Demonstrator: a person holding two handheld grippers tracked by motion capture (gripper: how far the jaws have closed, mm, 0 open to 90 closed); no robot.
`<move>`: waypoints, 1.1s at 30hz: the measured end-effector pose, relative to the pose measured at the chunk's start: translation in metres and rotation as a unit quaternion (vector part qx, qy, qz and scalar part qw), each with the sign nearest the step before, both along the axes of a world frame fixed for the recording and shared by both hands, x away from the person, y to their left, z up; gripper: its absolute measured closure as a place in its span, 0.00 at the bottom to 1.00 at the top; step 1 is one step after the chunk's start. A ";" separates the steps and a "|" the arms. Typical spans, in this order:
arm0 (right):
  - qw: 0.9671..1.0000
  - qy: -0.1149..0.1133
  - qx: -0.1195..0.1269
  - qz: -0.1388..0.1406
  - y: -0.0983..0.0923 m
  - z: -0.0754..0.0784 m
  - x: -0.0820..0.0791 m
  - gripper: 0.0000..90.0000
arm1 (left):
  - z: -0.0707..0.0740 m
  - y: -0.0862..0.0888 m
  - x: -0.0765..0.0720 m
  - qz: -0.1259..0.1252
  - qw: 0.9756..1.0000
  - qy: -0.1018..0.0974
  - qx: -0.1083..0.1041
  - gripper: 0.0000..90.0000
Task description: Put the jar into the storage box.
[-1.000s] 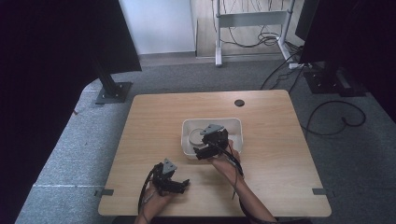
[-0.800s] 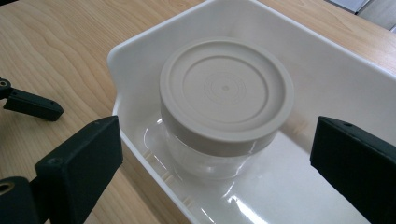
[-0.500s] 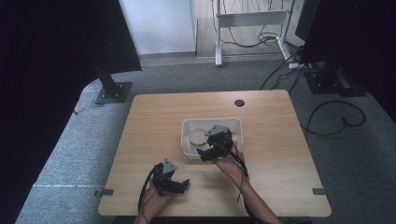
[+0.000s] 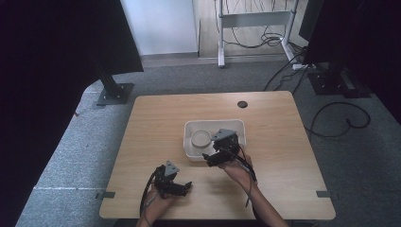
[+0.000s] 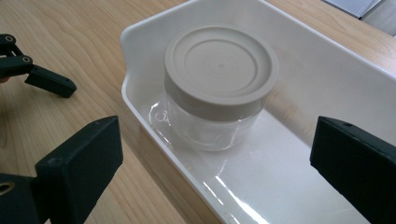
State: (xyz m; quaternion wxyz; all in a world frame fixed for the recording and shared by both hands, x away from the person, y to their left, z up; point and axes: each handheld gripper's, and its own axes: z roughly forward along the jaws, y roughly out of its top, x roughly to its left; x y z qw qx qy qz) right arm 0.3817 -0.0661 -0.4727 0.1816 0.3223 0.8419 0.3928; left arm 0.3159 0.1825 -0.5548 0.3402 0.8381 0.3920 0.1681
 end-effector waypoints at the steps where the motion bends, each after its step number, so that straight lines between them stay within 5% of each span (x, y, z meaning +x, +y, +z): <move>1: 1.000 -0.001 0.000 0.001 -0.001 0.000 -0.001 0.02 | 0.000 0.000 0.000 0.000 1.000 0.000 0.000 0.00; 33: 1.000 -0.009 0.020 -0.010 -0.046 -0.001 -0.026 0.02 | 0.000 0.000 0.000 0.000 1.000 -0.001 0.000 0.00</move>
